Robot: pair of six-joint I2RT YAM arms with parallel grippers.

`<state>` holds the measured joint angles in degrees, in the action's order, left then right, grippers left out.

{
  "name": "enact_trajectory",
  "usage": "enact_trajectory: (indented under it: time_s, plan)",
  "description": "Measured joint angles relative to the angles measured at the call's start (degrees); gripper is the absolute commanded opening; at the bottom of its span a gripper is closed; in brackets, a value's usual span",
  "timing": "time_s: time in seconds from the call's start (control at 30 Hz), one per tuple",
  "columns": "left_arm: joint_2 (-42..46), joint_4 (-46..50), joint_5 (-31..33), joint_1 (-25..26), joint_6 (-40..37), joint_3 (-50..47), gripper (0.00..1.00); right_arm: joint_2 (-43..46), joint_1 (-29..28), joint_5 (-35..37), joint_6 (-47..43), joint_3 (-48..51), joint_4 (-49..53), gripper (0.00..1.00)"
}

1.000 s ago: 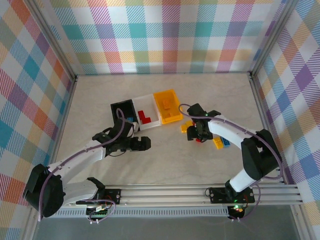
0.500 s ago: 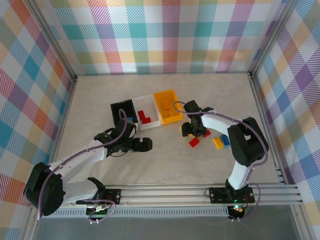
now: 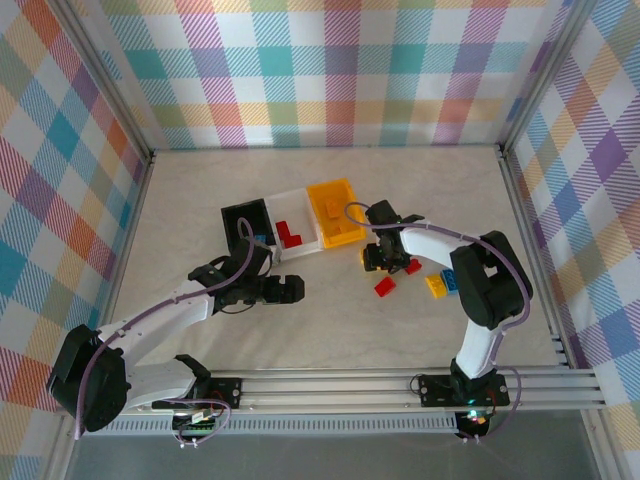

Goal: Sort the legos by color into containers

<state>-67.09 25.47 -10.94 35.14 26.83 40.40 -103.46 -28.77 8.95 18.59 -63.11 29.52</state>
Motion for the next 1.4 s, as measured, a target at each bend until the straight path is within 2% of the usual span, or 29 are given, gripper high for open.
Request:
enact_trajectory:
  time_s: [0.2, 0.4, 0.53, 0.73, 0.87, 1.03, 1.2, 1.27, 1.37, 1.4]
  plan:
    - [1.1, 0.3, 0.5, 0.0, 0.0, 0.0, 0.96, 1.9, -0.2, 0.0, 0.2, 0.5, 0.1, 0.58]
    - [1.2, 0.3, 0.6, 0.0, 0.0, 0.0, 0.96, 8.8, -1.8, 0.0, 0.7, 0.6, 1.8, 0.58]
    - [1.1, 0.2, 0.5, 0.0, 0.0, 0.0, 0.96, 10.1, -3.2, -0.5, 0.9, -2.9, 3.6, 0.59]
    - [1.2, 0.3, 0.7, 0.0, 0.0, 0.0, 0.96, 1.8, -3.6, -1.5, 0.8, -18.3, 4.8, 0.60]
    - [1.6, 1.0, 1.2, 0.0, 0.0, 0.0, 0.96, -6.2, -3.6, -2.2, 0.5, -28.2, 5.1, 0.71]
    - [2.7, 1.8, 1.4, -0.4, 0.0, 0.0, 0.96, -11.6, -3.6, -2.6, 0.5, -33.4, 6.0, 0.73]
    - [1.5, 1.5, 0.6, 0.0, -0.7, 0.2, 0.96, -10.1, -3.6, -2.4, 0.6, -32.2, 6.8, 0.74]
    - [-0.8, 1.6, 1.2, 2.5, -1.2, 1.5, 0.96, -5.9, -3.6, -1.4, 0.9, -27.3, 6.4, 0.75]
    - [-6.1, 1.0, 2.0, 8.7, -2.3, 5.7, 0.96, 5.0, -2.4, 0.4, 3.3, -17.4, 7.7, 0.79]
    - [-7.8, 0.6, 2.0, 10.3, -2.5, 7.0, 0.96, 8.6, -1.5, 0.5, 4.3, -14.5, 7.9, 0.83]
